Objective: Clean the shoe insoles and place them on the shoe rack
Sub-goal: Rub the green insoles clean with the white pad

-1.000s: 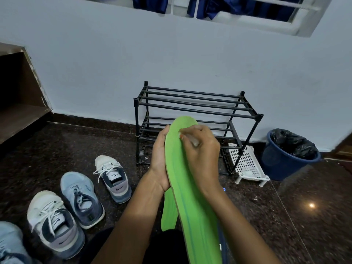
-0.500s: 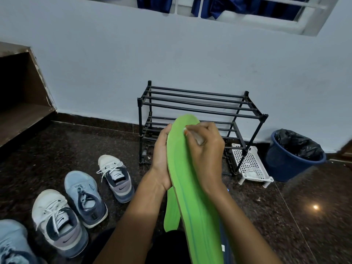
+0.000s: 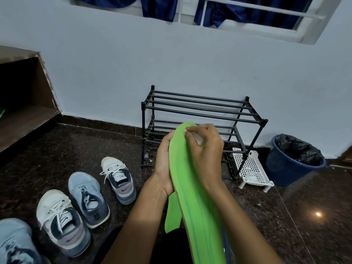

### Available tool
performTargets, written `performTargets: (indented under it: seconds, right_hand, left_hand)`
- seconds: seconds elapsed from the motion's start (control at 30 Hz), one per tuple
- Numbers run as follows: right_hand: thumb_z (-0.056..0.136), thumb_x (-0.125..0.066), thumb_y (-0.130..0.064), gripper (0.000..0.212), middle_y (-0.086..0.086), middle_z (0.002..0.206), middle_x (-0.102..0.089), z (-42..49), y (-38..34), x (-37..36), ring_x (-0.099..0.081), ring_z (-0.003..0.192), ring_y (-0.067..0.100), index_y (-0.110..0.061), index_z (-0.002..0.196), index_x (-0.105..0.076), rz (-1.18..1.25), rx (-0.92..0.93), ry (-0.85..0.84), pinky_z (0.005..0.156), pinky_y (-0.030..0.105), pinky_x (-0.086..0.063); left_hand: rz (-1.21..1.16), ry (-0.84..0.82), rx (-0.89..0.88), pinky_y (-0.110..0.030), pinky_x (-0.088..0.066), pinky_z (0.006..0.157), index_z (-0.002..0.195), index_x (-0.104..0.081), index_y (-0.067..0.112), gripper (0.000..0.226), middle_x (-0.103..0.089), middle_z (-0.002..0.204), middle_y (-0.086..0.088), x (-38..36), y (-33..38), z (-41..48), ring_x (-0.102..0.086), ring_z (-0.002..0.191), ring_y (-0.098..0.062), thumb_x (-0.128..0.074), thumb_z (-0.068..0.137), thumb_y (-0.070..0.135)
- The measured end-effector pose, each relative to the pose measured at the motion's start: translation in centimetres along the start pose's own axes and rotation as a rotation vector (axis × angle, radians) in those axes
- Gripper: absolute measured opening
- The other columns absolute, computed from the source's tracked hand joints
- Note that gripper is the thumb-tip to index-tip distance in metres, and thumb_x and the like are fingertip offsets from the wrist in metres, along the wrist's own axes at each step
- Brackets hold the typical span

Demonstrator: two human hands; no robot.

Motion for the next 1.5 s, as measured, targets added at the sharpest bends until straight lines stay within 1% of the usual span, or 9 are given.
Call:
performTargets:
  seconds: [0.27,0.37,0.47,0.6,0.8,1.03,1.27,1.37,1.5]
  right_hand:
    - [0.081,-0.064,0.001,0.012,-0.001,0.088,-0.054,-3.0,-0.9,-2.4,-0.048,0.085,-0.010,-0.005,0.089,-0.072,0.038,0.014,-0.180,0.077,0.004,-0.034]
    - [0.080,-0.065,0.002,0.010,-0.001,0.085,-0.054,-1.8,-0.6,-1.5,-0.050,0.081,-0.009,-0.004,0.085,-0.071,0.013,0.030,-0.121,0.076,0.003,-0.034]
    - [0.080,-0.066,0.000,0.010,0.000,0.086,-0.059,0.1,0.3,-0.5,-0.053,0.080,-0.003,-0.003,0.089,-0.070,-0.013,-0.003,-0.030,0.074,0.000,-0.034]
    - [0.082,-0.065,-0.004,0.011,0.003,0.089,-0.064,0.4,1.0,-0.5,-0.056,0.081,0.001,-0.004,0.093,-0.069,0.025,-0.058,0.021,0.076,0.003,-0.038]
    - [0.079,-0.065,0.001,0.012,0.000,0.085,-0.059,-2.4,-0.2,-2.6,-0.052,0.080,-0.007,-0.008,0.085,-0.072,0.050,0.000,-0.087,0.076,0.003,-0.034]
    - [0.082,-0.064,0.001,0.009,0.000,0.084,-0.054,0.5,0.5,-0.7,-0.051,0.078,-0.006,-0.002,0.088,-0.070,0.008,-0.002,0.041,0.073,0.001,-0.033]
    - [0.081,-0.065,0.000,0.011,-0.001,0.084,-0.057,-2.3,-0.1,-2.7,-0.051,0.081,-0.010,-0.007,0.086,-0.072,0.065,-0.008,-0.102,0.075,0.001,-0.032]
    - [0.082,-0.064,-0.001,0.010,0.001,0.085,-0.057,-0.7,0.1,-1.9,-0.051,0.081,-0.010,-0.006,0.087,-0.071,0.064,-0.004,-0.048,0.074,0.002,-0.033]
    - [0.083,-0.063,-0.001,0.009,0.005,0.085,-0.057,1.4,0.5,-0.7,-0.049,0.081,-0.012,-0.004,0.088,-0.069,0.040,-0.014,0.054,0.074,0.002,-0.034]
  left_hand:
    - [-0.055,0.050,0.007,-0.046,-0.020,0.115,0.134,-0.052,0.002,0.073,-0.056,0.119,-0.014,0.8,1.1,0.4,-0.040,0.120,-0.029,-0.033,0.091,0.057]
    - [-0.025,0.025,-0.005,-0.034,-0.045,0.094,0.127,-0.058,0.000,0.071,-0.058,0.126,-0.016,0.4,1.2,0.5,-0.055,0.108,-0.024,-0.035,0.088,0.055]
    - [0.037,0.017,-0.050,-0.022,-0.051,0.060,0.086,-0.073,0.007,0.049,-0.068,0.079,-0.007,0.3,1.4,0.7,-0.063,0.065,-0.015,-0.046,0.081,0.047]
    - [0.000,-0.019,-0.036,-0.019,-0.051,0.055,0.072,-0.074,0.010,0.054,-0.066,0.066,-0.003,0.4,1.2,1.0,-0.063,0.056,-0.014,-0.038,0.091,0.045]
    - [-0.011,-0.001,0.028,-0.044,-0.023,0.114,0.126,-0.058,0.000,0.073,-0.058,0.129,-0.013,0.5,1.0,1.1,-0.041,0.129,-0.031,-0.032,0.087,0.056]
    - [-0.008,-0.042,-0.040,-0.020,-0.050,0.058,0.075,-0.074,0.012,0.044,-0.066,0.069,-0.001,0.0,1.1,1.1,-0.063,0.059,-0.013,-0.047,0.079,0.046]
    - [-0.013,0.008,0.005,-0.044,-0.025,0.116,0.123,-0.061,0.001,0.072,-0.059,0.116,-0.012,0.7,1.1,1.3,-0.043,0.130,-0.031,-0.029,0.090,0.057]
    - [0.007,-0.031,-0.043,-0.026,-0.053,0.076,0.089,-0.076,0.007,0.059,-0.069,0.082,-0.006,0.2,1.4,1.1,-0.067,0.079,-0.017,-0.035,0.089,0.048]
    - [0.025,-0.030,-0.047,-0.019,-0.049,0.055,0.075,-0.070,0.011,0.039,-0.063,0.066,-0.001,-0.3,1.2,0.8,-0.060,0.056,-0.012,-0.048,0.078,0.044]
Point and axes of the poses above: each hand's wrist, its own z-axis towards the middle knuckle, its own x-axis out of the back of the hand, y = z × x, the point moved 8 cm from there along z, towards the middle knuckle
